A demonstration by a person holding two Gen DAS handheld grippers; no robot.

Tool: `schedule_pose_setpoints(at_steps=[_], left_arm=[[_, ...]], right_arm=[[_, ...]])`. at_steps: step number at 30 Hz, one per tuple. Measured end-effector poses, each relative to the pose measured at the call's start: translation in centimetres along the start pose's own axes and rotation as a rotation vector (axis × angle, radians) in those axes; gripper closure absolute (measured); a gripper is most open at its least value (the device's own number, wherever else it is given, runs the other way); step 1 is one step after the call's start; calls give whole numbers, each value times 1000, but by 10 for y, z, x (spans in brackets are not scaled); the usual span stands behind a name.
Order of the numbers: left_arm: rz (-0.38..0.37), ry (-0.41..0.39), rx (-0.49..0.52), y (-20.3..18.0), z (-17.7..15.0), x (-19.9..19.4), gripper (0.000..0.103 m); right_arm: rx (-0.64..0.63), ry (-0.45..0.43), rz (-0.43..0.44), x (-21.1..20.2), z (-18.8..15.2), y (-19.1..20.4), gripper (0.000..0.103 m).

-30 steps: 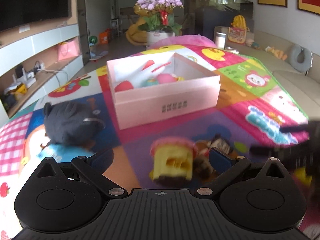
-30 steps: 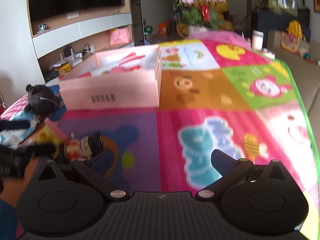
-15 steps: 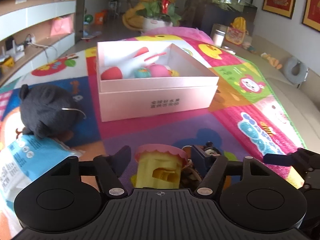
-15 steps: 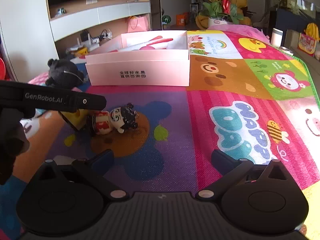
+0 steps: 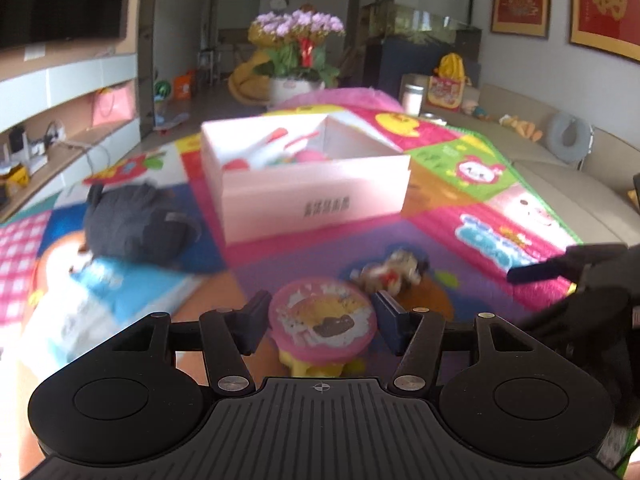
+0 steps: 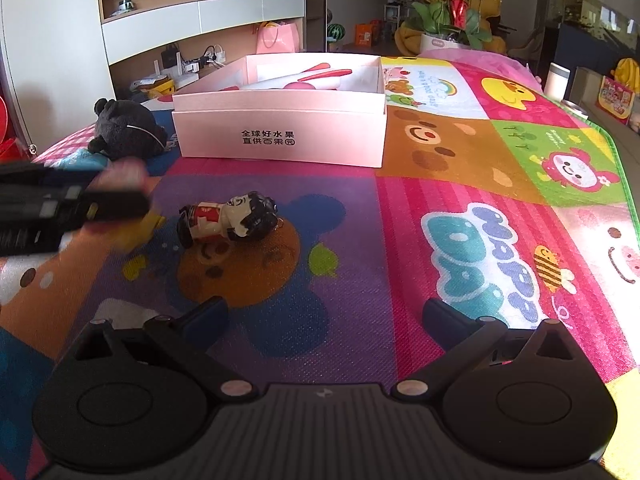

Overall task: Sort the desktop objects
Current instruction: 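Grasp the pink-lidded yellow pudding-cup toy with the left tool, then lift the pudding cup with the left tool while the right tool grasps the red-and-white figurine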

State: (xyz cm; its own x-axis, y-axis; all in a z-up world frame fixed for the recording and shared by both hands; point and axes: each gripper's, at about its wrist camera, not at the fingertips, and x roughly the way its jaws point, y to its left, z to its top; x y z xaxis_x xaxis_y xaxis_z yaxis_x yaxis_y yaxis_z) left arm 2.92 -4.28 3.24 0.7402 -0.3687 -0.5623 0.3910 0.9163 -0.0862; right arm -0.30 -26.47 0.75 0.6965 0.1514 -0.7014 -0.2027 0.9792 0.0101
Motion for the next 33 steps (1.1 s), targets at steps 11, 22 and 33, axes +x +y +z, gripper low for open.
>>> schedule_pose_setpoints(at_steps=[11, 22, 33], left_arm=[[-2, 36, -1, 0, 8, 17, 31], [119, 63, -39, 20, -16, -1, 7], [208, 70, -134, 48, -26, -10, 4]], right_arm=[[-3, 0, -6, 1, 0, 2, 0], [-26, -8, 17, -1, 3, 5, 0], [-61, -108, 93, 11, 33, 40, 6]])
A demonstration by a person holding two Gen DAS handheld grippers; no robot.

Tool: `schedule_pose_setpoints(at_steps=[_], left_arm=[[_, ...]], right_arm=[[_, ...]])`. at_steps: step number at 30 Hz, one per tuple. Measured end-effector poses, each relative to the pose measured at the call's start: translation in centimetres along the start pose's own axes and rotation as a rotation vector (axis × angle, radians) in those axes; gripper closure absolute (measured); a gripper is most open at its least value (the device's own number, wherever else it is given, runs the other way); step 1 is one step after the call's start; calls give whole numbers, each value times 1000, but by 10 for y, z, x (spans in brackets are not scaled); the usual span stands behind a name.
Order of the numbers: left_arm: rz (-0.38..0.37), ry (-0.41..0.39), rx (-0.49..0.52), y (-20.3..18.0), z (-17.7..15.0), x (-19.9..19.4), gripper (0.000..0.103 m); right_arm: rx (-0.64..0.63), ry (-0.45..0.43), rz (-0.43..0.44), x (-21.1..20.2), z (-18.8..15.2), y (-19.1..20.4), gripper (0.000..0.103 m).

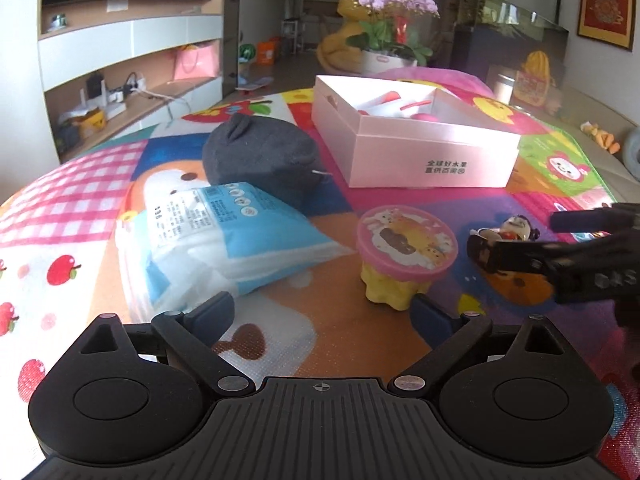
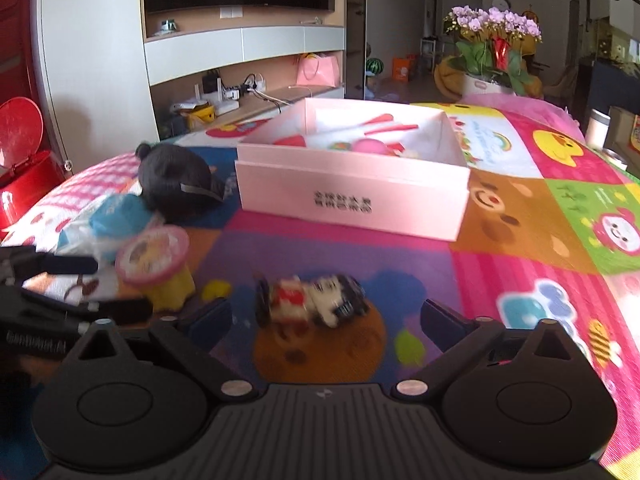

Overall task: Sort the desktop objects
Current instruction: 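Lift the pudding cup with the left tool while the right tool grasps the red-and-white figurine, then carry the pudding cup and figurine to the pink box and open both tools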

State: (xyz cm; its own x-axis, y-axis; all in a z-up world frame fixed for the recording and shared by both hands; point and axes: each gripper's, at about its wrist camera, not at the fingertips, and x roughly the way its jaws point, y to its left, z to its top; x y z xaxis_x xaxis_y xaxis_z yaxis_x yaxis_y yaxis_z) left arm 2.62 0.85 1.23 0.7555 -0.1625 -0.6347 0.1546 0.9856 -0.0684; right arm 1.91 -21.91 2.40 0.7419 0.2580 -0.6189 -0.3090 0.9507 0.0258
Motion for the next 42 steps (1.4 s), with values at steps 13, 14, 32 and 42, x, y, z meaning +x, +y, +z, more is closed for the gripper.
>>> schedule_pose_setpoints(at_steps=[13, 14, 32, 42], left_arm=[[-6, -3, 4, -3, -1, -1, 3], [-10, -6, 4, -2, -1, -2, 3], [-48, -45, 127, -48, 18, 13, 43], [-105, -103, 186, -55, 27, -33, 43]], right_arm=[[-19, 43, 18, 17, 3, 4, 38], [-18, 38, 11, 14, 2, 3, 38], [10, 37, -81, -32, -22, -18, 38], [-44, -9, -86, -66, -25, -12, 38]])
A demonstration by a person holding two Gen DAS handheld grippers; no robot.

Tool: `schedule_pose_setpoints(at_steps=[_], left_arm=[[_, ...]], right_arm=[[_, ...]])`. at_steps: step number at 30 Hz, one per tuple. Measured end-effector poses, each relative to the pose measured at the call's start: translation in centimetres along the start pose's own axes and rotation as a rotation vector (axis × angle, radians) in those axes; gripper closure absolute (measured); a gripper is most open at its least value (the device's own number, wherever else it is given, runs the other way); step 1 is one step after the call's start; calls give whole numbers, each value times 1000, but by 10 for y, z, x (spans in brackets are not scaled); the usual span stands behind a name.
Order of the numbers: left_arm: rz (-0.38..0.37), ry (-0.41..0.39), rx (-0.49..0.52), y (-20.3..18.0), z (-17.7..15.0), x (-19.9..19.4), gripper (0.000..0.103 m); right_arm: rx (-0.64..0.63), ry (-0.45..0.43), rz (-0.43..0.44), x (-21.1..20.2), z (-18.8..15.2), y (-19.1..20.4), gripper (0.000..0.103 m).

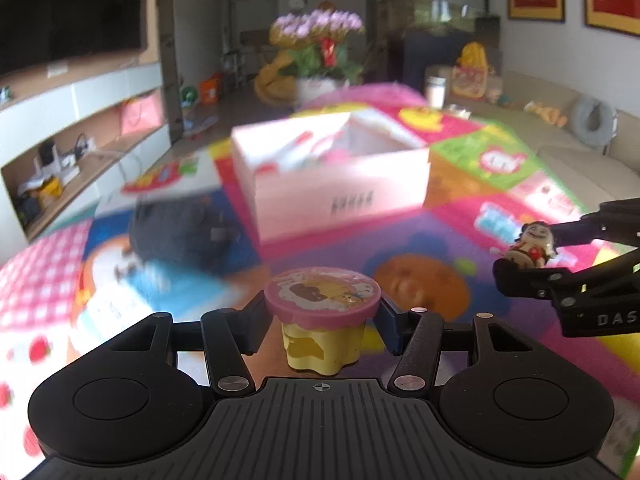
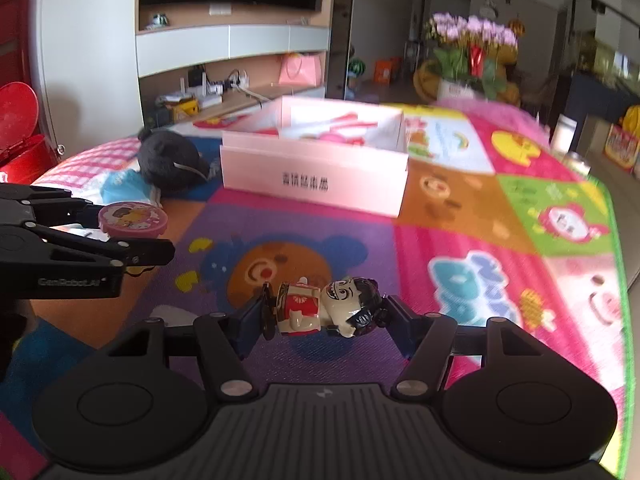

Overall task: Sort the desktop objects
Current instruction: 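Carry the pudding cup and figurine to the pink box and open both tools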

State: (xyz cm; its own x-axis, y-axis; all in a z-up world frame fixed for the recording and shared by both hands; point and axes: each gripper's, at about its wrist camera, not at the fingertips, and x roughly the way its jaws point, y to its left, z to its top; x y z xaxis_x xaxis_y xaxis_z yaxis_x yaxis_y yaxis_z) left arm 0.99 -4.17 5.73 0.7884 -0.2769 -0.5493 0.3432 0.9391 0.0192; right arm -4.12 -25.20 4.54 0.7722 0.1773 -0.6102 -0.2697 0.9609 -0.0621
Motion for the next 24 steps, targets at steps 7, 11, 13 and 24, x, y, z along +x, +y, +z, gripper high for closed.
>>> schedule_pose_setpoints(at_steps=[7, 11, 13, 24], left_arm=[[56, -329, -13, 17, 122, 11, 18], [81, -342, -100, 45, 163, 24, 6], [97, -340, -136, 58, 152, 17, 5], [164, -140, -138, 77, 21, -3, 2]], right_arm=[[-19, -211, -77, -24, 52, -13, 38], [-5, -282, -112, -17, 85, -16, 38], [0, -296, -133, -12, 95, -20, 38], [228, -199, -7, 64, 185, -46, 38]])
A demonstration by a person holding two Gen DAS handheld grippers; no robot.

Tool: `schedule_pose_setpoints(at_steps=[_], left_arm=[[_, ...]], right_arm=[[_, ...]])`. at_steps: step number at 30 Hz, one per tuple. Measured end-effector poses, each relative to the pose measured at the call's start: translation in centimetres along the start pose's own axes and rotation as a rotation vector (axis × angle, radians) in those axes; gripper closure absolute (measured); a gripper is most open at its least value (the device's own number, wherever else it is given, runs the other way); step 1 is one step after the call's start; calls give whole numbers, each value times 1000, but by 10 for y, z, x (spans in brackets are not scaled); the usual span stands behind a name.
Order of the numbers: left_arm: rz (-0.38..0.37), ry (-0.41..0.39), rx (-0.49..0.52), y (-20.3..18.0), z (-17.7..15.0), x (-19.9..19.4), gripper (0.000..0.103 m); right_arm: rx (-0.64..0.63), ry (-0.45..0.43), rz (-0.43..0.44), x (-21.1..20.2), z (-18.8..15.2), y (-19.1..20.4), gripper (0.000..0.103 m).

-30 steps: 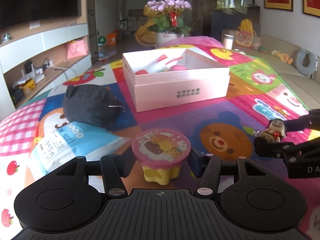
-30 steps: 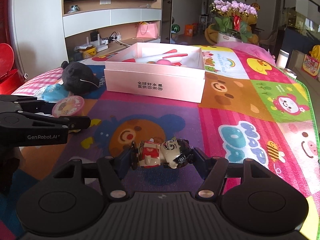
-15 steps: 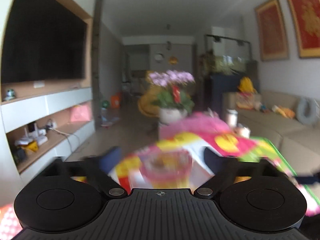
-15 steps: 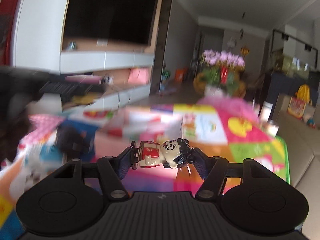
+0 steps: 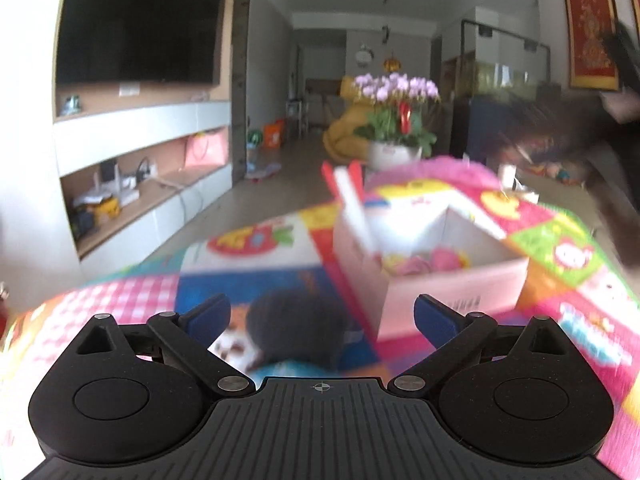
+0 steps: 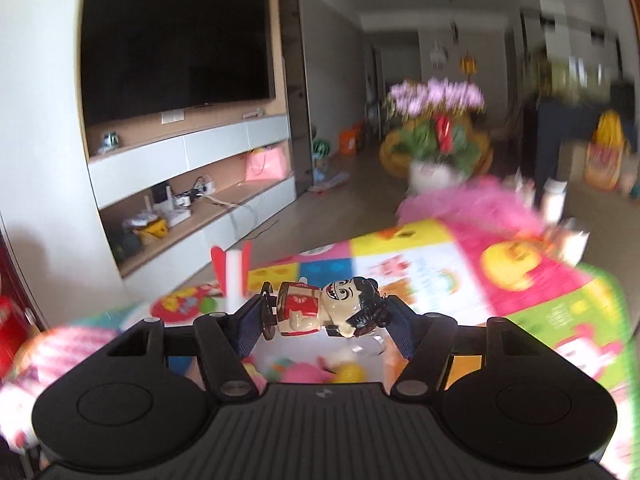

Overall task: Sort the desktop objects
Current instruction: 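Carry the pudding cup and figurine to the pink box and open both tools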

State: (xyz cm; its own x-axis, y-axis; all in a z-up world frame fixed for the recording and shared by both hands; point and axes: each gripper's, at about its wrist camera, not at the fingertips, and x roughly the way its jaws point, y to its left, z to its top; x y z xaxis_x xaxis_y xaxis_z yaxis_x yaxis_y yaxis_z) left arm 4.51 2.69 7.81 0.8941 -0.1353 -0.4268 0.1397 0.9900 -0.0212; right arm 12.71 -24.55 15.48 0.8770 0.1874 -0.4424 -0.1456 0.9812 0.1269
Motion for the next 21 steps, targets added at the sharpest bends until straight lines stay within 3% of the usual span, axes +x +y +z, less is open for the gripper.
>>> schedule_pose_setpoints(at_steps=[2, 4, 5, 9, 15, 18, 20, 21], left_arm=[[-6, 19, -13, 6, -9, -3, 1], [-23, 40, -28, 10, -15, -4, 1], [-26, 46, -35, 14, -19, -7, 0], [-24, 46, -77, 22, -28, -11, 0], [-18, 33, -112, 29, -26, -13, 0], [-7, 39, -124, 34, -26, -11, 0], [0, 45, -130, 37, -26, -10, 0], [2, 48, -133, 39, -27, -10, 0]], right_arm=[[48, 40, 31, 27, 13, 1, 38], [66, 76, 49, 55, 21, 2, 24], [72, 92, 37, 66, 24, 3, 23], [-11, 113, 6, 99, 22, 26, 23], [-116, 146, 28, 154, 20, 88, 23], [-166, 136, -29, 184, 22, 115, 23], [-202, 151, -54, 205, 21, 126, 28], [-216, 170, -56, 211, 22, 131, 48]])
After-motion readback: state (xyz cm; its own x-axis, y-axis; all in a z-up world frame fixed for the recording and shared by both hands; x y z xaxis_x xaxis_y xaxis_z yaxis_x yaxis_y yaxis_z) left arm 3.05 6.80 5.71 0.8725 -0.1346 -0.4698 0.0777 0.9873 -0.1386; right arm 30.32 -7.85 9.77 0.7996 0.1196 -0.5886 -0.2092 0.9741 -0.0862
